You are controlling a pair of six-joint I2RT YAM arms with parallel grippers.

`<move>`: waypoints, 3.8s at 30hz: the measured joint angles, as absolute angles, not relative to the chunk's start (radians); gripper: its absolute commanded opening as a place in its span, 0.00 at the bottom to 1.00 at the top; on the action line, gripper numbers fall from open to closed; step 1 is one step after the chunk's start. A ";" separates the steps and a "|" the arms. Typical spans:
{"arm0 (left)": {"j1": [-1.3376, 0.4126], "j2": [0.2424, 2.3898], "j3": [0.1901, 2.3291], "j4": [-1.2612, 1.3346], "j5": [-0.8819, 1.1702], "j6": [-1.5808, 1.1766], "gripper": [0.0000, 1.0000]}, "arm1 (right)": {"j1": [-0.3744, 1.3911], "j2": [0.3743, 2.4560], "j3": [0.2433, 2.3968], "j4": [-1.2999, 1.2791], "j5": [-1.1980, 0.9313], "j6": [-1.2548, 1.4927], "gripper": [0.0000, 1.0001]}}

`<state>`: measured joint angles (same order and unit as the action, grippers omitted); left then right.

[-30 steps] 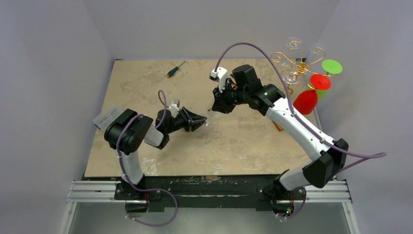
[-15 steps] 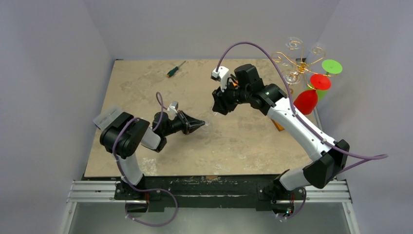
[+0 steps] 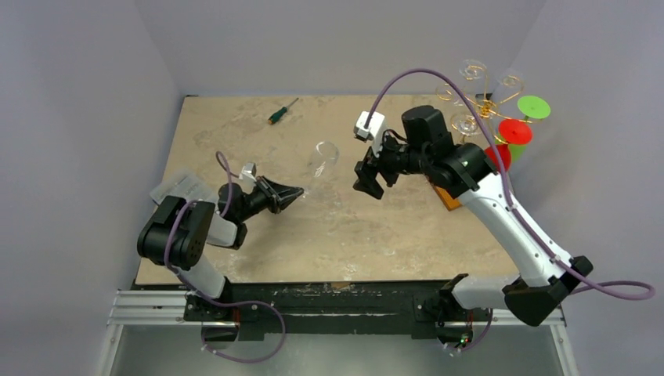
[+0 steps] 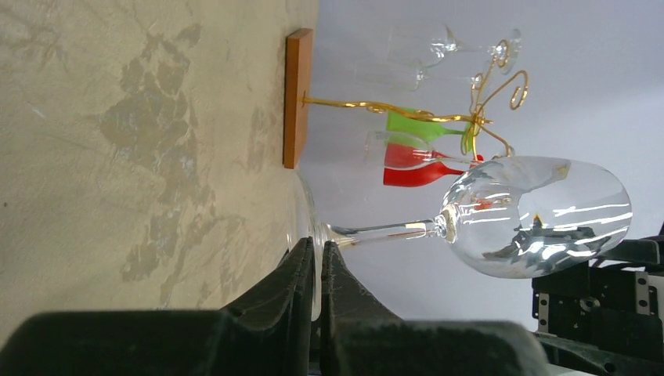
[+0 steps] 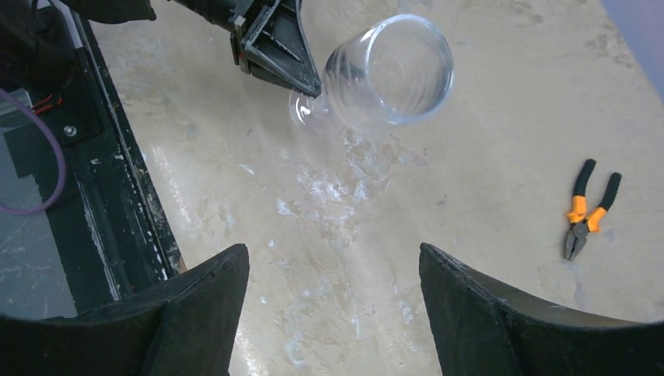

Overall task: Place the wine glass upside down on the wine glass rack
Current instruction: Turn the wine glass upside down at the wine rack.

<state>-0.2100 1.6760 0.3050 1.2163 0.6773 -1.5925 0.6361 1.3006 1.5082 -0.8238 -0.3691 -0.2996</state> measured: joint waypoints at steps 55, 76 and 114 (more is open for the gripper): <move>-0.604 0.753 1.011 -0.647 -0.033 0.118 0.00 | 0.282 1.053 1.663 -0.986 -0.757 -0.333 0.79; -1.101 0.863 0.951 -0.205 -0.241 0.842 0.00 | 0.247 1.087 1.571 -0.796 -0.812 -0.050 0.80; -1.227 1.196 0.835 0.442 -0.380 1.451 0.00 | 0.229 1.166 1.251 -0.239 -1.007 0.804 0.56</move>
